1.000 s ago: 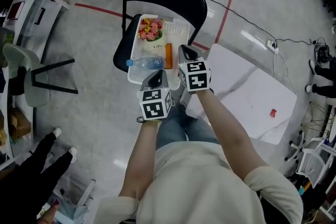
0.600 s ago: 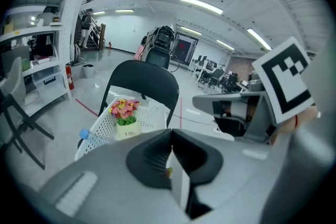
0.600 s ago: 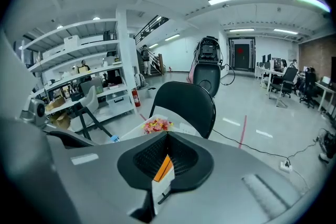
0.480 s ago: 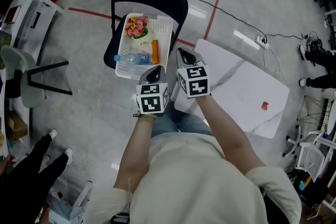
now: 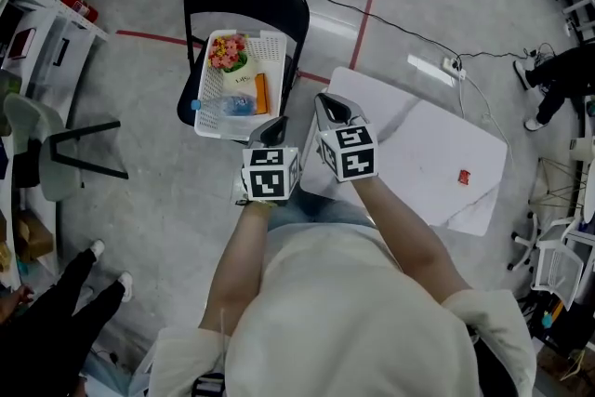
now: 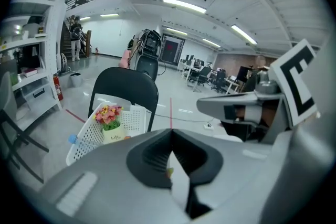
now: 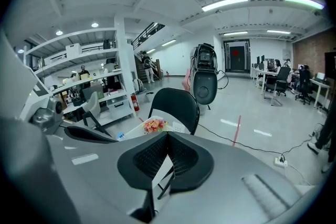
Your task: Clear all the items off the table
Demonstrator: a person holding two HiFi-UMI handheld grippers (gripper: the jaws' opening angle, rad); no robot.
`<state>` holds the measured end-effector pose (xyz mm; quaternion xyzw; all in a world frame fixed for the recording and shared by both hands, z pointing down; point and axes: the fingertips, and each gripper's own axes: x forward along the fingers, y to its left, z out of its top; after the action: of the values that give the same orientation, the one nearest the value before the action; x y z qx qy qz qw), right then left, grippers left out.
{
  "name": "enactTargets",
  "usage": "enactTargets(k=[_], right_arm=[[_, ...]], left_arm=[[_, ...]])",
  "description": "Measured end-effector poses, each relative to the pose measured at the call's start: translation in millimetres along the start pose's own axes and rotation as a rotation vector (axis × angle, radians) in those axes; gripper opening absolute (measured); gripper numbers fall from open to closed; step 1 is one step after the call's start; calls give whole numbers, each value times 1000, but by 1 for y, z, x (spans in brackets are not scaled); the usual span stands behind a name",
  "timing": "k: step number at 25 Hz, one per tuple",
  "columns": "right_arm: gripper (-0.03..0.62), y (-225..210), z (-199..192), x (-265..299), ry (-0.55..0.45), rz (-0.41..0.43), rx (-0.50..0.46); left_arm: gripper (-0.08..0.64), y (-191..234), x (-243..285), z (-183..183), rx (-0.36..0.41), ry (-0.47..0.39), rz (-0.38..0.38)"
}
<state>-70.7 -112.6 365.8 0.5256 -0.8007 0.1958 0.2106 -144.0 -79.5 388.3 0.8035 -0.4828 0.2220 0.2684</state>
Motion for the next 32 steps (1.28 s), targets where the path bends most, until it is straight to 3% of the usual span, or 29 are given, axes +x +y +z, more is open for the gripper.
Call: enactTargets(k=[17,32], right_arm=[[-2,4,4,-18,-37,-37,47],[-2,-28,2,-39,-88,-242,187]], left_arm=[[9,-17,-7,17,47,-15,-65],[9,-45,9,28,198,39,-274]])
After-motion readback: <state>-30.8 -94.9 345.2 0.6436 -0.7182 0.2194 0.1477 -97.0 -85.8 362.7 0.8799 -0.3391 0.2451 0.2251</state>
